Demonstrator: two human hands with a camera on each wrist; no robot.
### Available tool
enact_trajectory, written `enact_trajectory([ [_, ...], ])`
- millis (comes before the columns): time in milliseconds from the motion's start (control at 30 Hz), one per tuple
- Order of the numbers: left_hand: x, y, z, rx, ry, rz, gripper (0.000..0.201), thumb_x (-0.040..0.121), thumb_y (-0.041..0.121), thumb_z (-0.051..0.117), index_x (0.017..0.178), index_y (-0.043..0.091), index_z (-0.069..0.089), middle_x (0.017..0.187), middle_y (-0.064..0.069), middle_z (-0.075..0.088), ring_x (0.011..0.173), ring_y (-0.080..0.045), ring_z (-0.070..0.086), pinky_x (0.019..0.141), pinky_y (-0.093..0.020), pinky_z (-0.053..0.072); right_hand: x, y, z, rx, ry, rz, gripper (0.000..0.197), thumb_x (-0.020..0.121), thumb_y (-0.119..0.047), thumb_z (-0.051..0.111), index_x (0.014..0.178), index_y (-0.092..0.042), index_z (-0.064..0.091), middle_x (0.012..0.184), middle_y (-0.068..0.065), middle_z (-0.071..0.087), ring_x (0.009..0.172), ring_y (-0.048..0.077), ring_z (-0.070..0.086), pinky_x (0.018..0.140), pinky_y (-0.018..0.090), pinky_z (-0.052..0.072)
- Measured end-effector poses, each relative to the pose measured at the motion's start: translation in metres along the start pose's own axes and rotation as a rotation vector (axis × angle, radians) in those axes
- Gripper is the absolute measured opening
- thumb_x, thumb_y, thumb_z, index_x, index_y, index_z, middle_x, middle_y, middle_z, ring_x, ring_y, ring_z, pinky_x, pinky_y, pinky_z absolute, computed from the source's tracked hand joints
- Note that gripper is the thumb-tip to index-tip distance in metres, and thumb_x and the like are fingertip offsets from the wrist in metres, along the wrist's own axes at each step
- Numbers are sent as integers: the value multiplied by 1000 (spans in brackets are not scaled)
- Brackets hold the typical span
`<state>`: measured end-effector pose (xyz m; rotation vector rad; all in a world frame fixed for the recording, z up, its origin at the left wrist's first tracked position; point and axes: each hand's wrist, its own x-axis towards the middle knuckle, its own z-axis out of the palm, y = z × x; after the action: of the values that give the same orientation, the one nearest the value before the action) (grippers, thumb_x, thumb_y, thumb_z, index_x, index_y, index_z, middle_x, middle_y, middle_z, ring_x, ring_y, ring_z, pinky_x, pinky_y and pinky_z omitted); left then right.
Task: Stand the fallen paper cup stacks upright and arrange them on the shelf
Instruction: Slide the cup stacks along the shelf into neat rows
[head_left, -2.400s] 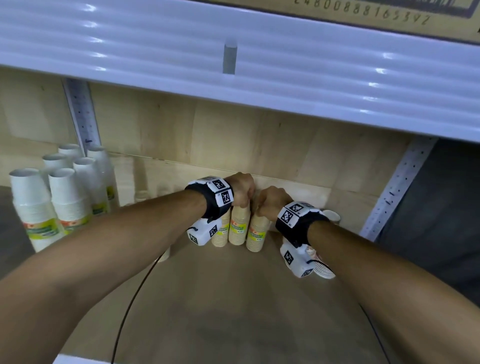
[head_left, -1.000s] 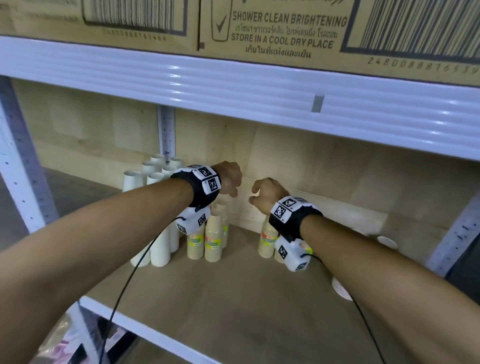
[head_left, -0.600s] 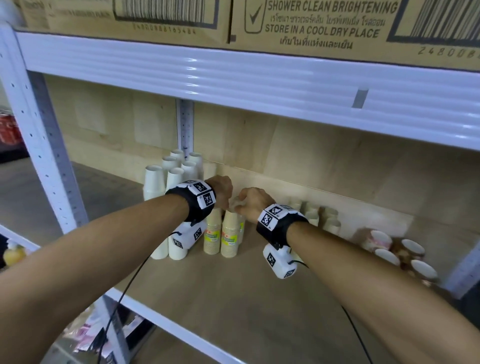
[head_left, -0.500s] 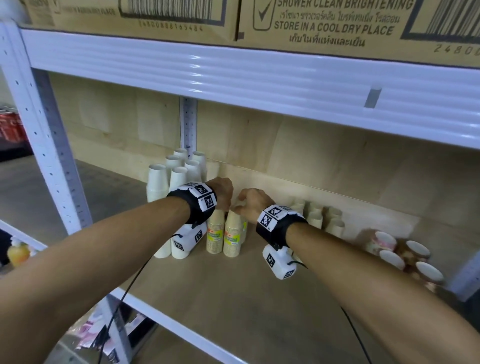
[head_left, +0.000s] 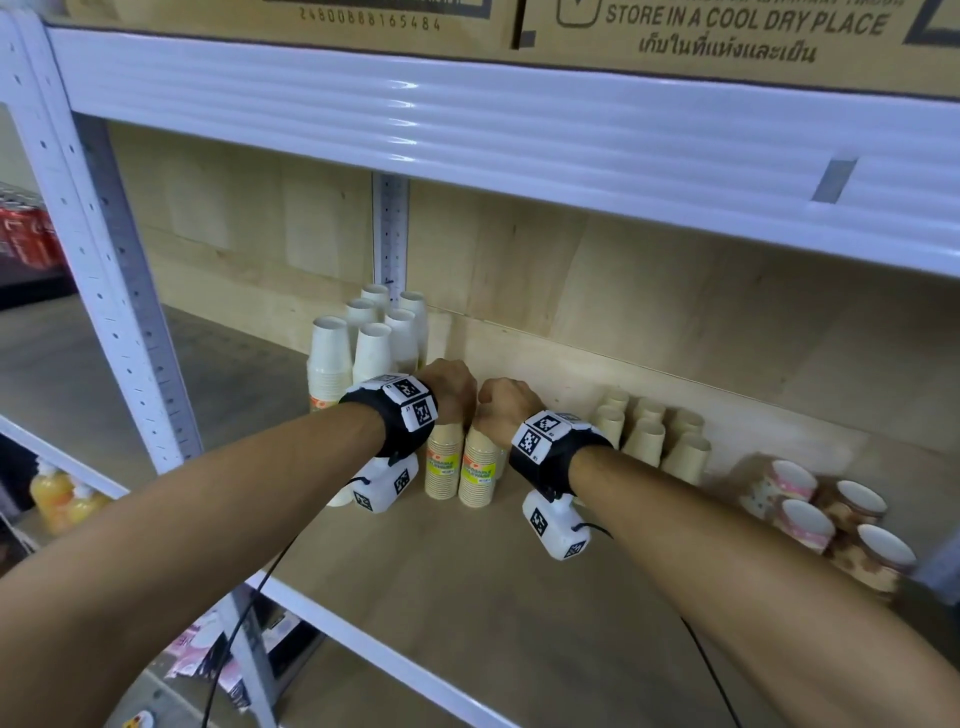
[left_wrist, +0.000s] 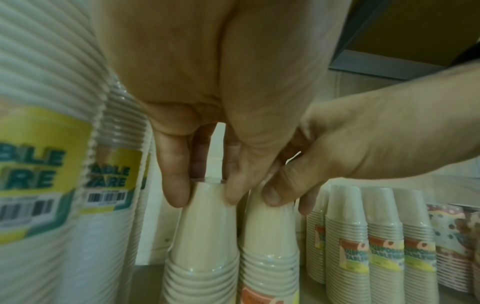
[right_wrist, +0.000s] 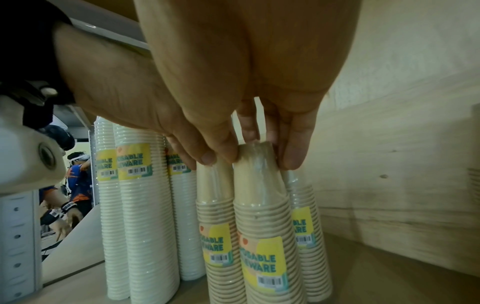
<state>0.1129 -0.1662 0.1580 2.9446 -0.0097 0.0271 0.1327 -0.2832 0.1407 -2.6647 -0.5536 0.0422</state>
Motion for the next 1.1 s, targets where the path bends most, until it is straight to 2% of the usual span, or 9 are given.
enact_trajectory([
  [67,-1,-1,1,5,16,0,29,95,12,54,120,4,67,123,-14,65,115,-28,60,92,-31,47,-2,0,-1,-11,2,-2,26,91,-26,55,109,-10,67,114,14,65,101,35,62,79,34,51],
  [167,-1,-1,1,4,33,5,29,95,11,53,120,4,67,124,-13,65,115,-27,60,92,-30,46,-3,0,-1,-23,13,-8,26,89,-24,59,110,-11,67,116,14,65,102,34,62,80,33,51],
  [400,-3,4,-4,-3,9,28,29,90,14,62,117,7,68,120,-11,67,111,-25,63,90,-30,49,-16,2,-7,-45,20,24,19,81,-20,63,95,-10,71,99,10,70,90,31,66,74,35,56],
  [567,-2,22,-7,18,12,75,30,89,14,64,118,7,67,120,-11,66,110,-25,62,88,-29,48,-29,13,-18,-45,44,26,10,83,-17,63,93,-14,65,102,7,68,94,28,64,66,27,43],
  [633,-2,32,-8,19,3,95,32,89,15,65,120,7,65,122,-11,65,112,-25,62,89,-29,48,-34,20,-23,-47,78,66,22,85,-22,65,103,-10,67,108,8,66,98,28,63,68,26,44],
  [733,-1,50,-8,22,-1,130,32,90,14,64,121,6,65,117,-10,65,112,-26,61,80,-27,44,-41,31,-31,-68,84,91,30,82,-25,69,108,-10,67,111,9,66,100,28,63,72,26,46],
  [867,2,73,-6,11,-24,160,32,88,14,66,119,8,66,97,-1,54,89,-16,54,76,-24,42,-54,50,-44,-90,115,131,35,80,-28,69,109,-10,67,110,9,66,101,28,63,78,29,52],
  [967,3,94,-5,29,-52,203,30,88,13,66,117,6,68,96,-2,56,87,-14,53,71,-23,44,-66,66,-53,-90,130,180,37,81,-28,69,111,-8,65,113,9,63,104,27,60,84,32,52],
  [1100,3,119,-3,54,-116,259,31,88,9,65,117,1,68,105,-9,60,90,-18,58,61,-23,45,-79,88,-64,-111,145,234,32,81,-22,68,110,-7,66,110,8,64,100,25,62,79,28,50],
])
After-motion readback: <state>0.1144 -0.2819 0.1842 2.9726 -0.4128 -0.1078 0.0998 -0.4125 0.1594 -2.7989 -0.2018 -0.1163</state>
